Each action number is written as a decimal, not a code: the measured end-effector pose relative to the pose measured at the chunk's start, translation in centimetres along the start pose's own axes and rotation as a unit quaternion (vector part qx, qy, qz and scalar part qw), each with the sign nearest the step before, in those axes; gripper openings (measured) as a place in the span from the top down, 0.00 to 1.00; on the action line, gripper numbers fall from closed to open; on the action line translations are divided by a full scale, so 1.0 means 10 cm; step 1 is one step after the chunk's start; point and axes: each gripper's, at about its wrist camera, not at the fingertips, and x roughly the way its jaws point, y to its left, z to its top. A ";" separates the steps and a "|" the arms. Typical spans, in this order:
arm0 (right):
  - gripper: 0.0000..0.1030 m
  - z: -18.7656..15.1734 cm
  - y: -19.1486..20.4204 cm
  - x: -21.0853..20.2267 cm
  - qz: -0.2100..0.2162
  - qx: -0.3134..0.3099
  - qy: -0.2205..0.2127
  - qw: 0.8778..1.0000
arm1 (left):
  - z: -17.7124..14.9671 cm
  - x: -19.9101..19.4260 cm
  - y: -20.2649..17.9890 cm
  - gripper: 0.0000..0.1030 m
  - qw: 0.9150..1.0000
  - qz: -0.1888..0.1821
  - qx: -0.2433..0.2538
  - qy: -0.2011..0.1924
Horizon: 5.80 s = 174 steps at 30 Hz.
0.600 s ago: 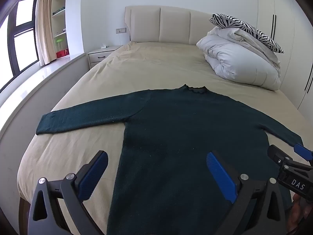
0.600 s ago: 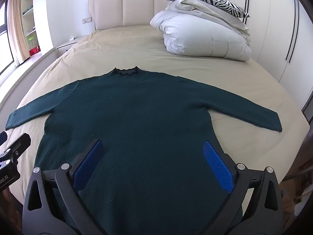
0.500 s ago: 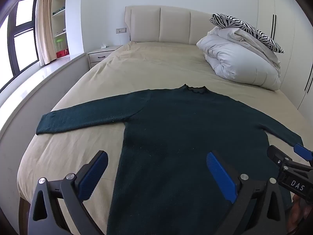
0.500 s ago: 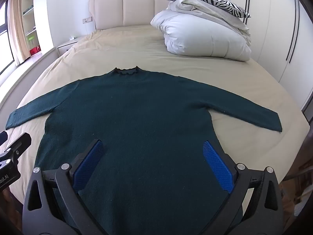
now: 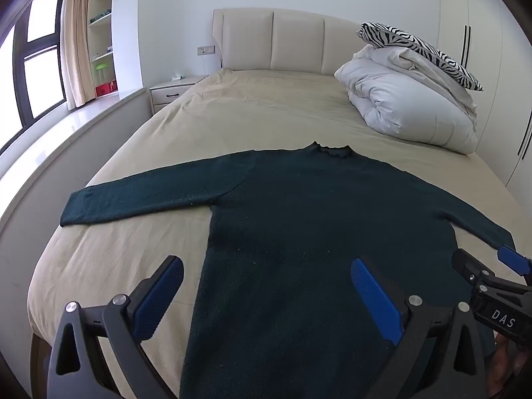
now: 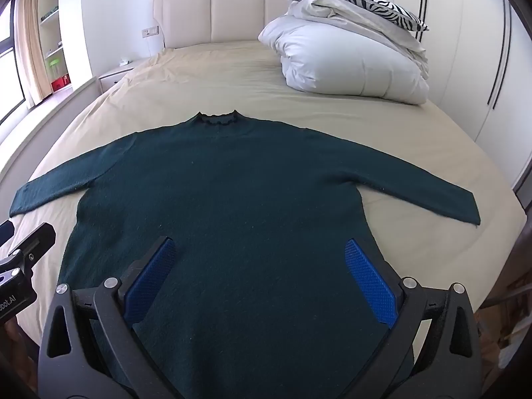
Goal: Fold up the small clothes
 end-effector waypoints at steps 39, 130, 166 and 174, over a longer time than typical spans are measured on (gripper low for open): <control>0.00 -0.03 0.03 0.07 0.002 -0.002 0.009 1.000 | -0.04 0.02 0.03 0.00 1.000 -0.003 -0.003 0.001; 0.45 0.18 0.23 1.34 0.202 0.114 0.088 0.969 | 0.02 1.64 3.72 0.92 0.828 -0.025 -0.558 -0.039; 0.51 0.77 0.28 2.94 0.355 0.195 0.222 0.887 | 0.01 1.61 0.17 0.22 0.995 -0.088 -0.008 0.056; 0.94 1.04 0.61 3.03 0.323 0.140 0.215 0.911 | 0.11 1.43 0.59 0.27 0.989 -0.117 -0.089 0.034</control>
